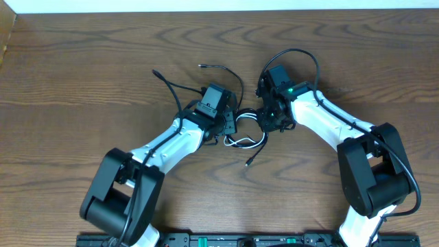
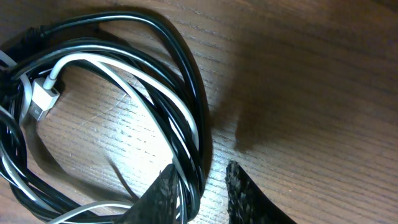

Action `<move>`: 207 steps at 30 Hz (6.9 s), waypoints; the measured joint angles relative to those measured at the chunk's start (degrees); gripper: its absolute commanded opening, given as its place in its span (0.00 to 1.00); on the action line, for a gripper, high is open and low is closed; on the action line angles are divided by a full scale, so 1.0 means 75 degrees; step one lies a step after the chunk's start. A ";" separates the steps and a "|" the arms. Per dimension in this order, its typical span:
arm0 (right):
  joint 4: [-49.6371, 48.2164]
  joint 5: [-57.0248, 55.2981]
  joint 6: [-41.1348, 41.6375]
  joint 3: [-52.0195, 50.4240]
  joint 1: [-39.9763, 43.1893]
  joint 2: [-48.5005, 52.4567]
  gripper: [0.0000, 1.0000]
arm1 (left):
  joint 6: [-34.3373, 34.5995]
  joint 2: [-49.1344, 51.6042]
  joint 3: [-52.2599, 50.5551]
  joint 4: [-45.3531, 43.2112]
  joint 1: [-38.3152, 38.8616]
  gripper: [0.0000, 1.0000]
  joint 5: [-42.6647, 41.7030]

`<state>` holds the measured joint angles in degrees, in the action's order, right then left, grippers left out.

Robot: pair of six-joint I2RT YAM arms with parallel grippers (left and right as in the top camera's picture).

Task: Untangle cables

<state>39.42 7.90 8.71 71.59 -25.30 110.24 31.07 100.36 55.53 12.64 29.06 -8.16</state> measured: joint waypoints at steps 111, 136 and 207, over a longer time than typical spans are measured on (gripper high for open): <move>0.1032 -0.0965 -0.0283 0.0376 -0.0058 0.0475 0.60 | -0.0472 0.0577 0.0787 0.1594 0.0152 0.38 -0.1649; -0.1329 0.1370 -0.1492 0.0504 -0.0038 0.0501 0.67 | -0.0892 0.0577 0.0787 0.2247 -0.1209 0.45 -0.2914; -0.0600 0.1072 -0.0204 0.1256 -0.1629 0.0775 0.40 | -0.0720 -0.1177 0.0574 0.4677 -0.2486 0.27 -0.0764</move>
<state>34.92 15.94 7.18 81.01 -37.52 116.05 25.67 91.53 59.83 47.72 10.41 -13.89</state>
